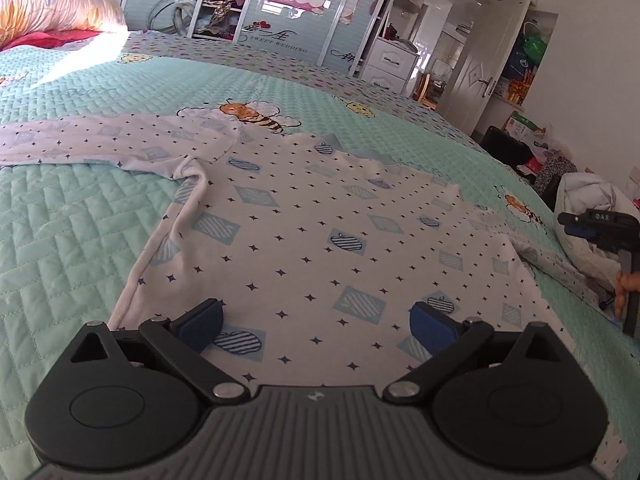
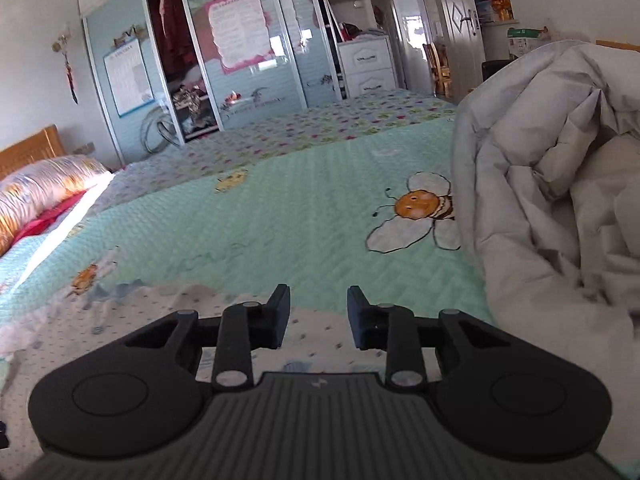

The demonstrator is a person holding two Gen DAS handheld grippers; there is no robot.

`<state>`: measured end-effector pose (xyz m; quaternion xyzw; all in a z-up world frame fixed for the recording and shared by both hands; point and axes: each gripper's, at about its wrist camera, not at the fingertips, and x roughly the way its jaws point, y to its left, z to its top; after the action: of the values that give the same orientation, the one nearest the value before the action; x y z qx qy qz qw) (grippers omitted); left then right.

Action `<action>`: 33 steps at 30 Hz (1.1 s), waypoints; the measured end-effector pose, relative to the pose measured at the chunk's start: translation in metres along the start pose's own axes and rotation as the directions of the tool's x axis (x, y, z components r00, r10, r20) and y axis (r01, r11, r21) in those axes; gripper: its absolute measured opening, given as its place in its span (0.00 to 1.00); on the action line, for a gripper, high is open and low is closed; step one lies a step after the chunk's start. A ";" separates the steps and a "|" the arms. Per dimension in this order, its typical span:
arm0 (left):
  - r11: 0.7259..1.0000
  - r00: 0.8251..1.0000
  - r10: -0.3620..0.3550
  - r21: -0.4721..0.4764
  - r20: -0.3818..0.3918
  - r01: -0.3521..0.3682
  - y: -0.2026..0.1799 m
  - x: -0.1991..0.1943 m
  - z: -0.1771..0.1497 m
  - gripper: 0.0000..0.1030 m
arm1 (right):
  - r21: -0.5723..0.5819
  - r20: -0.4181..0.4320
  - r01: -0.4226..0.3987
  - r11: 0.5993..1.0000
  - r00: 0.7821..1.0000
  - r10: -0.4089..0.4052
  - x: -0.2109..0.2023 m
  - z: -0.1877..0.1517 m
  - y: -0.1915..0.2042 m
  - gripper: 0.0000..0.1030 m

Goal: Fold clothes
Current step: 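Release the hem and lift both grippers away from the garment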

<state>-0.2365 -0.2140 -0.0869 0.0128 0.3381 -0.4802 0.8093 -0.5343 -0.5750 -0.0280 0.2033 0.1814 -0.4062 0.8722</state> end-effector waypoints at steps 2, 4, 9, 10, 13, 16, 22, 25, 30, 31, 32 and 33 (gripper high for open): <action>1.000 1.000 0.001 0.007 0.002 -0.001 -0.001 0.001 0.000 1.00 | -0.011 -0.003 0.012 1.000 1.000 -0.012 0.022 0.010 -0.006 0.33; 1.000 1.000 0.000 0.007 0.003 0.000 0.000 0.002 0.000 1.00 | -0.016 -0.013 0.012 1.000 1.000 -0.012 0.043 0.020 -0.013 0.33; 1.000 1.000 -0.002 0.007 0.007 0.002 0.000 0.003 -0.001 1.00 | 0.053 0.000 0.161 0.986 0.987 -0.161 0.057 0.031 -0.052 0.32; 1.000 1.000 -0.004 0.005 0.009 0.004 0.000 0.002 -0.001 1.00 | 0.067 0.021 0.232 0.970 0.972 -0.234 0.052 0.033 -0.063 0.32; 1.000 1.000 -0.009 -0.001 0.011 0.009 0.001 0.002 -0.001 1.00 | 0.143 0.085 0.295 0.945 0.947 -0.309 0.023 0.032 -0.094 0.32; 1.000 1.000 -0.008 0.000 0.010 0.008 0.000 0.002 -0.001 1.00 | 0.149 0.081 0.218 0.965 0.970 -0.231 0.008 0.027 -0.106 0.34; 1.000 1.000 -0.002 0.011 0.005 0.002 -0.002 0.002 -0.001 1.00 | 0.115 0.045 0.042 0.992 0.998 -0.047 -0.025 0.006 -0.065 0.52; 1.000 1.000 0.002 0.017 0.004 -0.002 -0.002 0.002 -0.001 1.00 | 0.078 0.001 -0.067 0.995 0.998 0.067 -0.047 -0.010 -0.031 0.55; 0.994 0.998 0.060 0.087 -0.022 -0.058 -0.015 0.007 -0.001 1.00 | 0.052 -0.161 0.019 0.998 0.987 -0.010 -0.050 -0.050 -0.016 0.60; 0.990 0.996 0.082 0.115 -0.034 -0.077 -0.020 0.009 -0.001 1.00 | 0.068 -0.159 0.028 0.997 0.987 -0.016 -0.057 -0.055 -0.016 0.60; 0.985 0.993 0.106 0.144 -0.048 -0.098 -0.025 0.011 0.000 1.00 | 0.086 -0.148 0.027 0.996 0.989 -0.014 -0.065 -0.059 -0.015 0.60; 0.978 0.990 0.130 0.174 -0.061 -0.118 -0.029 0.013 0.000 1.00 | 0.104 -0.138 0.027 0.994 0.990 -0.013 -0.073 -0.063 -0.014 0.60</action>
<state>-0.2555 -0.2400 -0.0852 0.1200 0.3234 -0.4549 0.8210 -0.5985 -0.5053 -0.0498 0.2746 0.2214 -0.4090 0.8416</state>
